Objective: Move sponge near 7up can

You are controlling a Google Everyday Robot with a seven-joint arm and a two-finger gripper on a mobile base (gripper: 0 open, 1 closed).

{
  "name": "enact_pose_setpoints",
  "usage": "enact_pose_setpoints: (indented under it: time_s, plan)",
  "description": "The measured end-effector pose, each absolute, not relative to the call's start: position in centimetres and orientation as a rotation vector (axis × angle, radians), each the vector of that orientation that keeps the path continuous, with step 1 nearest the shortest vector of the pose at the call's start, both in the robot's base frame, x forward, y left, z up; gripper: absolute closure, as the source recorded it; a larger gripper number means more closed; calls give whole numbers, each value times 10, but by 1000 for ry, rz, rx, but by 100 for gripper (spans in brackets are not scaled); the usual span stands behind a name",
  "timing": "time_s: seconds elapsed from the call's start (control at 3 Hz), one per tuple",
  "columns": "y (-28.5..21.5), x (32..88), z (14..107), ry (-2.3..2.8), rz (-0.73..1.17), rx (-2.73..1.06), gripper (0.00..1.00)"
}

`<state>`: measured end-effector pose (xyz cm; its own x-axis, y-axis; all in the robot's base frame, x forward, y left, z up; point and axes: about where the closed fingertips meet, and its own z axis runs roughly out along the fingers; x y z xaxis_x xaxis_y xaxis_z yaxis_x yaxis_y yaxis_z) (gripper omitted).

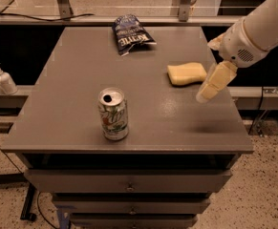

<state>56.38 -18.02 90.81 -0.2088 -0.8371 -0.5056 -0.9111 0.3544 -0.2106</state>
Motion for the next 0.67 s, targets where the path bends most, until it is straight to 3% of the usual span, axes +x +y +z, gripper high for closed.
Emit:
enact_pose_setpoints:
  time_s: [0.67]
  plan:
    - [-197, 643, 861, 2207, 212, -1273, 0]
